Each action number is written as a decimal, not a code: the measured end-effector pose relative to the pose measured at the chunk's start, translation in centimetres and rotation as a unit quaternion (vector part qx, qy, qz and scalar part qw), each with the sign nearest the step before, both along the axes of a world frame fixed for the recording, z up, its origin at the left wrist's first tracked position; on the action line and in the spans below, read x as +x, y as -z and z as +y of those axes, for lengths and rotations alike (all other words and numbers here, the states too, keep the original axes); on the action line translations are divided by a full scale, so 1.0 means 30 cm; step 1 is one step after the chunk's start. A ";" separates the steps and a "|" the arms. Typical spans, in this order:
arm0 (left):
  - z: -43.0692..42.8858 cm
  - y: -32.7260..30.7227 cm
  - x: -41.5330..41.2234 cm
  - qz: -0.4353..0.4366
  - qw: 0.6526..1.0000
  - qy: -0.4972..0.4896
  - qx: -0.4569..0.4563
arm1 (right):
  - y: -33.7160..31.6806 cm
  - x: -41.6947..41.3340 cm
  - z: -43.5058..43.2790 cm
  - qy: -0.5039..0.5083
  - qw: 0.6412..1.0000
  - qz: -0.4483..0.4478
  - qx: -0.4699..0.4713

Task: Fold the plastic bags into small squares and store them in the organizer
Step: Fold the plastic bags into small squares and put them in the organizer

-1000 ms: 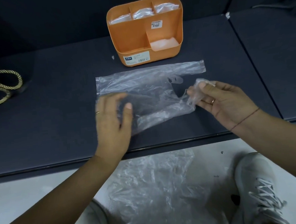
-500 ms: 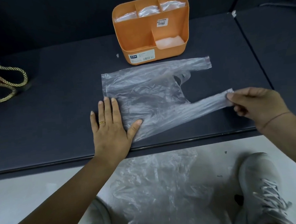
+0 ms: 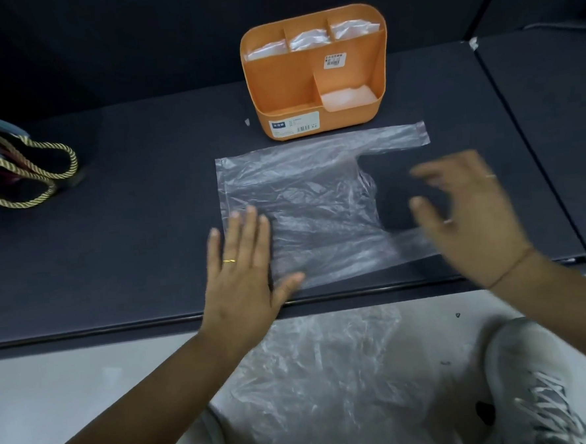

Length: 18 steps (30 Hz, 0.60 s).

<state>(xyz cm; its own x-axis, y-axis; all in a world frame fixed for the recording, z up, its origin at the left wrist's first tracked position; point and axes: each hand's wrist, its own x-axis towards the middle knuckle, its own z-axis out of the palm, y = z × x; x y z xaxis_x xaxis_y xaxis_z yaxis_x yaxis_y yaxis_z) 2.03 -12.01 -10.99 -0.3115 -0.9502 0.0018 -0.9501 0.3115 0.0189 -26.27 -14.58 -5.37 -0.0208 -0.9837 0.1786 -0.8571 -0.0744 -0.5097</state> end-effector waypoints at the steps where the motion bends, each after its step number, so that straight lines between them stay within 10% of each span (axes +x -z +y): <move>1: 0.016 0.009 -0.015 -0.002 0.999 0.036 0.008 | 0.006 0.073 -0.008 -0.074 0.997 -0.001 0.001; 6: 0.075 0.035 -0.062 0.055 0.996 0.071 0.027 | 0.107 0.372 -0.037 -0.290 0.953 0.059 0.056; 18: 0.084 -0.009 0.042 0.092 0.994 0.034 0.057 | 0.190 0.156 -0.038 -0.138 0.958 0.225 0.116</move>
